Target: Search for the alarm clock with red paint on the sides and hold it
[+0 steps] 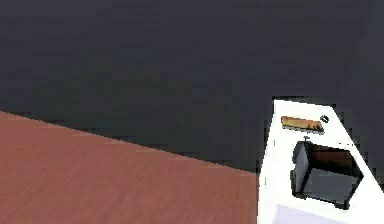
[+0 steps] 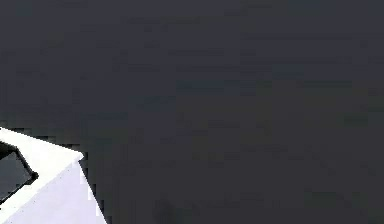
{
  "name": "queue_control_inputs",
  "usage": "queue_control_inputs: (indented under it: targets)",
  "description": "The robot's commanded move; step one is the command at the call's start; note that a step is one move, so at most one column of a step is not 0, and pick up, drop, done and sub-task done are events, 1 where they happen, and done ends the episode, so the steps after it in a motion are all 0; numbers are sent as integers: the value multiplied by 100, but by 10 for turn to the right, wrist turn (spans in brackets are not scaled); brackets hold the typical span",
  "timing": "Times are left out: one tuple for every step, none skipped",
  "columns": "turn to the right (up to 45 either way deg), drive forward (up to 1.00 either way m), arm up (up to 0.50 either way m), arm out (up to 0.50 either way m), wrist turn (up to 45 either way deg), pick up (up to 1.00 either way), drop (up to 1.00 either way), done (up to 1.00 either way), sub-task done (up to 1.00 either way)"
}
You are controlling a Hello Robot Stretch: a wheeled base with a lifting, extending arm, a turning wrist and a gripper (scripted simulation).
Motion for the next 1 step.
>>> queue_control_inputs:
  targets:
    - [0, 75, 0, 0, 0, 0, 0, 0, 0]
